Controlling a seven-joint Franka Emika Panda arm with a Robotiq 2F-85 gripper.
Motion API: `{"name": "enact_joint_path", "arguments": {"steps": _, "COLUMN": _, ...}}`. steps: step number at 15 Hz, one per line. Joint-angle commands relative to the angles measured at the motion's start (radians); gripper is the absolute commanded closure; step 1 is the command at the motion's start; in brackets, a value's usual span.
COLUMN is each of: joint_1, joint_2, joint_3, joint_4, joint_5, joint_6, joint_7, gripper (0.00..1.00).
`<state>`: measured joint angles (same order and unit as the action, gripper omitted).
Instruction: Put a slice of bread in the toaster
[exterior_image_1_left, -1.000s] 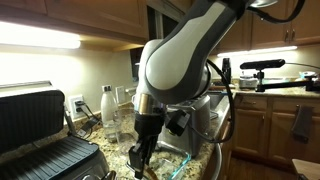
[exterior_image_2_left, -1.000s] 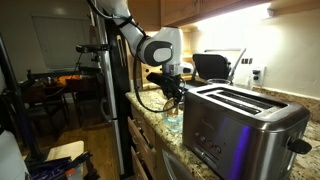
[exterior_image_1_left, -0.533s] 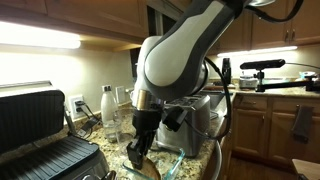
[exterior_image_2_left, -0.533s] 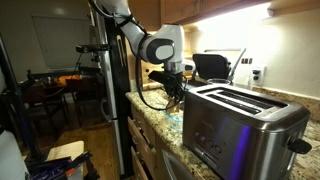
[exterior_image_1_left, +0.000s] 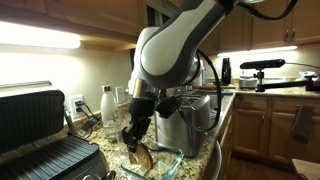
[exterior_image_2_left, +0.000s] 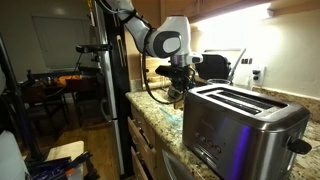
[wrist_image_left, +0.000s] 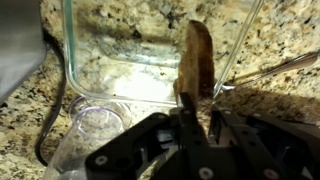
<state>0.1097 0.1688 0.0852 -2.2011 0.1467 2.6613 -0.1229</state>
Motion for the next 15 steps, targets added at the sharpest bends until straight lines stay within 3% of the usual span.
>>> {"name": "enact_joint_path", "arguments": {"steps": 1, "joint_1": -0.021, "joint_2": -0.055, "joint_3": -0.012, "joint_4": -0.029, "joint_5": -0.020, "joint_6": 0.008, "joint_7": 0.079, "gripper": 0.91}}
{"name": "enact_joint_path", "arguments": {"steps": 9, "joint_1": -0.049, "joint_2": -0.183, "joint_3": -0.061, "joint_4": -0.067, "joint_5": -0.059, "joint_6": 0.011, "joint_7": 0.236, "gripper": 0.91}}
{"name": "enact_joint_path", "arguments": {"steps": 15, "joint_1": -0.083, "joint_2": -0.278, "joint_3": -0.072, "joint_4": -0.107, "joint_5": -0.154, "joint_6": 0.008, "joint_7": 0.383, "gripper": 0.91}}
